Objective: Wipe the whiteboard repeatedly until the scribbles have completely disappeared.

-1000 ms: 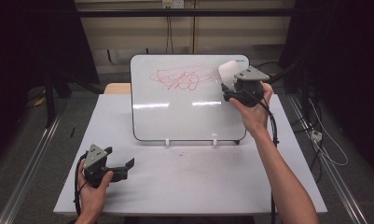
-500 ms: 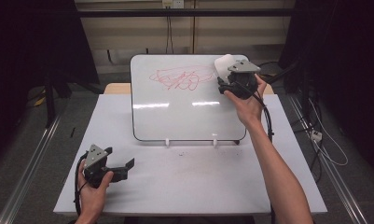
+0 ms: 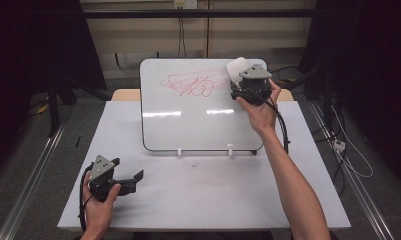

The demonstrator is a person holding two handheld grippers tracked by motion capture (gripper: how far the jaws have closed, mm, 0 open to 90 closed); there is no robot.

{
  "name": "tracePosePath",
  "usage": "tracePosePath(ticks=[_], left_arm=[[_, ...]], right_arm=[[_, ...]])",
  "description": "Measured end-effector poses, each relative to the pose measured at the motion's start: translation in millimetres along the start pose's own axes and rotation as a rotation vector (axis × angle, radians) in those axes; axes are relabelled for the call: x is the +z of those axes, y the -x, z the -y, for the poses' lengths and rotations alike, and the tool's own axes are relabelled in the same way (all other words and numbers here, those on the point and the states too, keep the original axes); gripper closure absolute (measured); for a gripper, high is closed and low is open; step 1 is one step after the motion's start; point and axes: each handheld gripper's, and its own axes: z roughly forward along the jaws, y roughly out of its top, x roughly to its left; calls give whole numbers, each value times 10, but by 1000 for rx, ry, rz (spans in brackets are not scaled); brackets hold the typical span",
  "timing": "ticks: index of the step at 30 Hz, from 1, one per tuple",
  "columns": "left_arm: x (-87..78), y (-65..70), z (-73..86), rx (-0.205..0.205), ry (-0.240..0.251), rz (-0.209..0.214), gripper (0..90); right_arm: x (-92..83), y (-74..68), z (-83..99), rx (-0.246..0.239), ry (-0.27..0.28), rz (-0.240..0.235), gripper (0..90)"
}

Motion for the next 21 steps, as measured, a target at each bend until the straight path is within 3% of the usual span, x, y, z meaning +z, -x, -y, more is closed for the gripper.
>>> tracePosePath(ticks=[14, 21], left_arm=[[-2, 3, 1, -5, 4, 9, 42], [-2, 12, 1, -4, 4, 9, 42]], right_arm=[[58, -50, 17, -3, 25, 18, 312], [84, -40, 31, 24, 31, 21, 313]])
